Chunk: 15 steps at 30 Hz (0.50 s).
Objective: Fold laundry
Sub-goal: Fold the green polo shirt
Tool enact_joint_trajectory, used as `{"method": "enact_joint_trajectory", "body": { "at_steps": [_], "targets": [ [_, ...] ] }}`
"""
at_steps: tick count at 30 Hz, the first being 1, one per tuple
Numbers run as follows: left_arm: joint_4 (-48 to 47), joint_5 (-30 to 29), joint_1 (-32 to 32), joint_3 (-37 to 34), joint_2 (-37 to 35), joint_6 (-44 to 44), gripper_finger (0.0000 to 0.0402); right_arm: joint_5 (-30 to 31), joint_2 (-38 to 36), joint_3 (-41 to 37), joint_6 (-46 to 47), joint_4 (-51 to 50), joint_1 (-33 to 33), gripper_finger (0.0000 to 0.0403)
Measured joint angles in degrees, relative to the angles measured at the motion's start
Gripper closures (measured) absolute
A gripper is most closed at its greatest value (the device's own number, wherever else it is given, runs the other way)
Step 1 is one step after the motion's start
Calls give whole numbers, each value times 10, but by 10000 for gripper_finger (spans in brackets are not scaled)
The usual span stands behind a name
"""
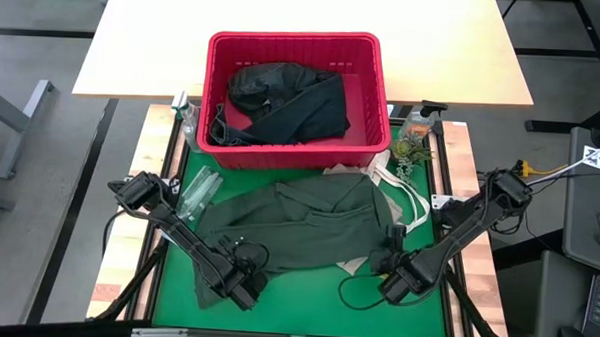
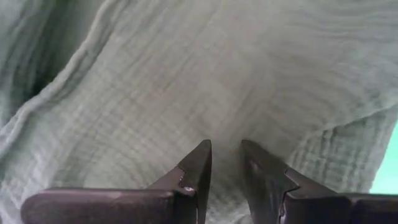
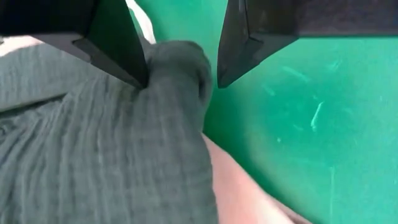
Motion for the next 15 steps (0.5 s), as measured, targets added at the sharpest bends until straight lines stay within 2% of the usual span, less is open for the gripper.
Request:
{"method": "enact_joint_trajectory", "body": {
  "at_steps": [3, 6, 15],
  "targets": [
    [5, 3, 0, 5, 0, 12, 321, 9, 0, -4, 0, 8, 0, 214],
    [2, 3, 0, 24, 0, 35, 321, 16, 0, -4, 0, 8, 0, 238],
    [38, 4, -16, 75, -1, 95, 321, 3, 0, -4, -4, 2, 0, 387]
  ]
}}
